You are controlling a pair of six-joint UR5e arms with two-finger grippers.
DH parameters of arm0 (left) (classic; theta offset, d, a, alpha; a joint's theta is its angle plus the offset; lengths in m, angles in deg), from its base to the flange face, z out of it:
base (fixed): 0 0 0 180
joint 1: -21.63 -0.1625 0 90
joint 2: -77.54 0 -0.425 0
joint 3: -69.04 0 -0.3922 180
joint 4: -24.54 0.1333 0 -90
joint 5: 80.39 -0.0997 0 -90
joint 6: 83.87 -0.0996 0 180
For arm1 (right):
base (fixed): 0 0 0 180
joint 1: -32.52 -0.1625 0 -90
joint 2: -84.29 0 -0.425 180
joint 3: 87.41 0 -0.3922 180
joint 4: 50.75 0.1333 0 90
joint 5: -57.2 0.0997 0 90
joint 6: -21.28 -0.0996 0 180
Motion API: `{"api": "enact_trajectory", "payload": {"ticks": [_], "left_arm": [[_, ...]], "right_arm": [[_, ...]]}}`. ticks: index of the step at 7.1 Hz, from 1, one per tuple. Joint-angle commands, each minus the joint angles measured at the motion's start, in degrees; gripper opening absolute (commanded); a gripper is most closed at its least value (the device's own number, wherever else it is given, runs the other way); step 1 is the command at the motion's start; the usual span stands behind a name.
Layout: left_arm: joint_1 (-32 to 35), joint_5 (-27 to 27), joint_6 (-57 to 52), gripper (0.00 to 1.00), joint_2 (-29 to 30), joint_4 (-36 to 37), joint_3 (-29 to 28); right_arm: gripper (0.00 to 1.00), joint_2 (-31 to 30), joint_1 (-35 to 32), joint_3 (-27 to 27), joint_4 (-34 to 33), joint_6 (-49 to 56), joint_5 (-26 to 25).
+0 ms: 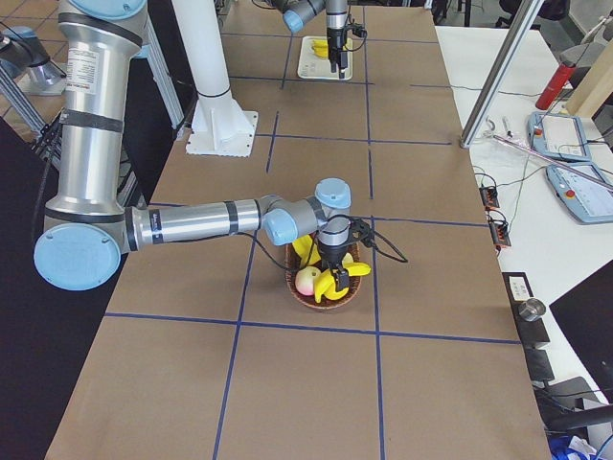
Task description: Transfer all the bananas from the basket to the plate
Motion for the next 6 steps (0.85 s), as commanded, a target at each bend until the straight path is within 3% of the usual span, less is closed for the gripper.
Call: {"api": "enact_trajectory", "payload": {"ticks": [1,2,3,5,6], "left_arm": [[-0.1,0.0,0.0,1.00,0.0,0.0,0.1],[0.0,0.0,0.1,1.00,0.0,0.0,0.3],[0.0,0.0,0.1,1.00,0.0,0.0,0.4],[0.0,0.0,0.1,1.00,-0.1,0.1,0.9],[0.0,0.0,0.1,1.00,-0.2,0.1,0.8]], "right_arm": [[1.00,0.7,1.2,1.2,0.0,0.3,0.0],[0.99,1.0,1.2,2.7,0.1,0.6,0.0],[0.82,1.0,1.2,2.9,0.1,0.8,0.0],[0.13,1.0,1.1,2.7,-0.1,0.9,0.3],[0.00,0.8,1.0,2.4,0.4,1.0,2.4]]}}
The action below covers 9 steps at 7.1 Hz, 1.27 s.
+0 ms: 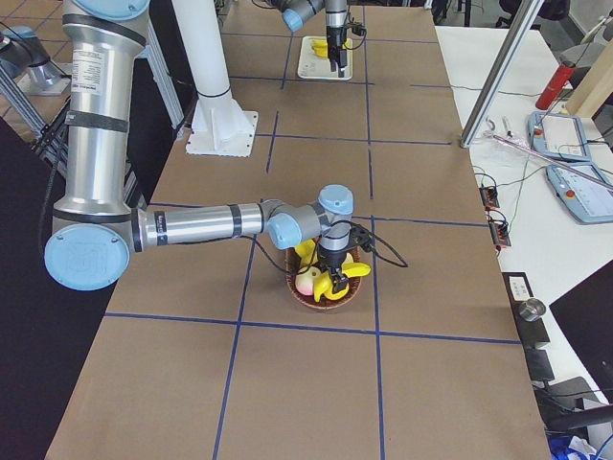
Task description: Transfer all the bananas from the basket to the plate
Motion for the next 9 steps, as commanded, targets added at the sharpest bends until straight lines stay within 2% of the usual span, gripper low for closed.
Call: {"api": "enact_trajectory", "payload": {"ticks": [1,2,4,5,6,7,8,9], "left_arm": [[0.0,0.0,0.0,1.00,-0.1,0.0,0.1],[0.0,0.0,0.0,1.00,-0.1,0.0,-0.3],[0.0,0.0,0.0,1.00,0.0,0.0,-0.1],[-0.1,0.0,0.0,1.00,0.0,0.0,-0.1],[0.0,0.0,0.0,1.00,0.0,0.0,-0.1],[-0.1,0.1,-0.1,1.00,0.1,-0.1,-0.1],[-0.1,0.2,-0.1,1.00,0.2,-0.3,-0.1],[-0.1,0.2,0.0,1.00,0.2,-0.6,-0.1]], "right_arm": [[0.00,-0.4,-0.2,-0.8,0.2,0.2,1.9],[0.00,-0.7,-0.4,-2.2,-0.4,0.2,2.2],[0.00,-4.0,-3.6,-8.1,-2.9,0.3,6.8],[0.00,-3.6,-5.9,-12.1,-9.2,3.5,7.5],[0.00,-1.6,-6.2,-16.0,-17.2,5.8,7.5],[0.00,4.6,-6.6,-18.1,-22.6,5.5,7.6],[0.00,10.2,-6.5,-17.7,-24.4,4.1,9.6],[0.00,14.4,-3.5,-17.7,-24.4,-2.3,11.9]]}}
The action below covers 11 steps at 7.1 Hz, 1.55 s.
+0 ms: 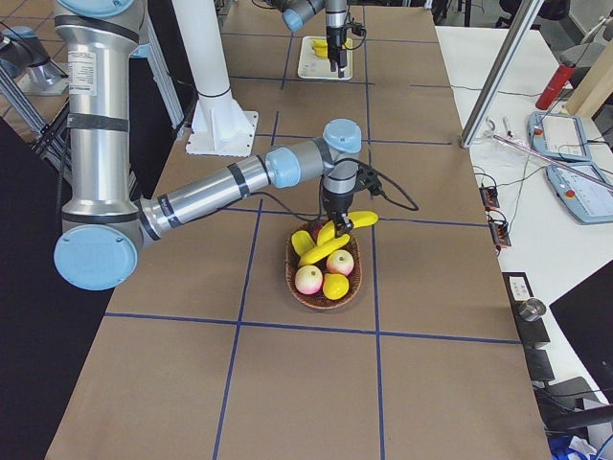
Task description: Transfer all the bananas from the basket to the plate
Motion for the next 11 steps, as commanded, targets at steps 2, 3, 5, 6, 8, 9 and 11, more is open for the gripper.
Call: {"api": "enact_trajectory", "payload": {"ticks": [2,3,5,6,8,9,11], "left_arm": [[0.0,0.0,4.1,1.00,0.1,-5.2,-0.1],[0.0,0.0,8.2,1.00,0.1,-10.6,-0.8],[0.0,-1.8,18.2,1.00,0.0,-20.2,-1.2],[0.0,-3.5,20.9,1.00,0.1,-23.1,-1.5],[-0.2,-4.2,26.3,1.00,0.5,-30.2,-4.3],[-0.3,-4.5,27.0,1.00,0.6,-30.8,-4.4],[-0.7,-4.6,27.0,1.00,0.5,-30.8,-4.7]], "right_arm": [[0.00,16.9,14.8,-0.4,-0.6,-28.8,1.4],[0.00,23.4,22.7,-0.4,-0.6,-40.2,-3.8],[0.00,28.9,33.5,-0.6,0.0,-52.5,-12.6],[0.00,29.3,36.8,-0.6,3.7,-55.9,-15.2],[0.00,30.4,42.9,-0.3,9.7,-62.8,-21.0],[0.00,32.0,43.9,-0.3,10.0,-62.9,-21.8],[0.00,32.5,44.4,-0.6,15.8,-62.9,-21.6]]}}
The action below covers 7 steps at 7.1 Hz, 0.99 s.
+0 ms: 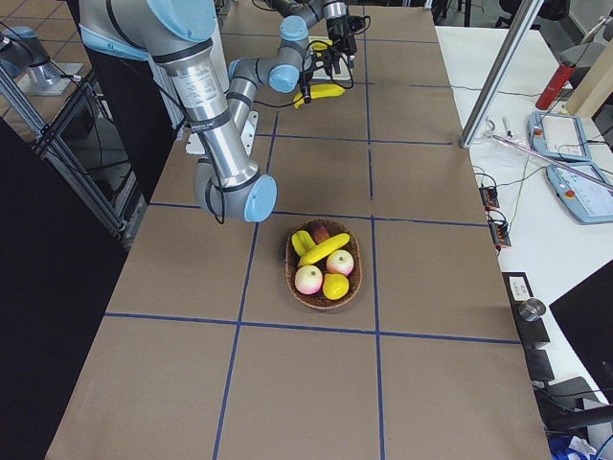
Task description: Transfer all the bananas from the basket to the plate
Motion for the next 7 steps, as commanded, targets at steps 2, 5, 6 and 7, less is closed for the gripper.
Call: {"api": "enact_trajectory", "payload": {"ticks": [2,5,6,7], "left_arm": [[-1.4,-0.1,0.1,1.00,0.0,-0.2,-1.0],[-2.7,-0.1,0.3,1.00,0.8,-0.2,0.0],[-3.4,0.0,0.4,1.00,0.8,-0.2,0.3],[-4.4,-0.1,0.5,1.00,0.9,-0.2,0.3]], "right_arm": [[0.00,0.5,0.4,-0.5,4.8,-0.6,-0.3],[0.00,0.4,0.3,-0.2,5.6,-0.6,-0.7],[0.00,0.3,0.3,-0.2,5.6,-0.7,-0.7],[0.00,0.4,0.3,-0.2,5.6,-0.7,-0.7]]}}
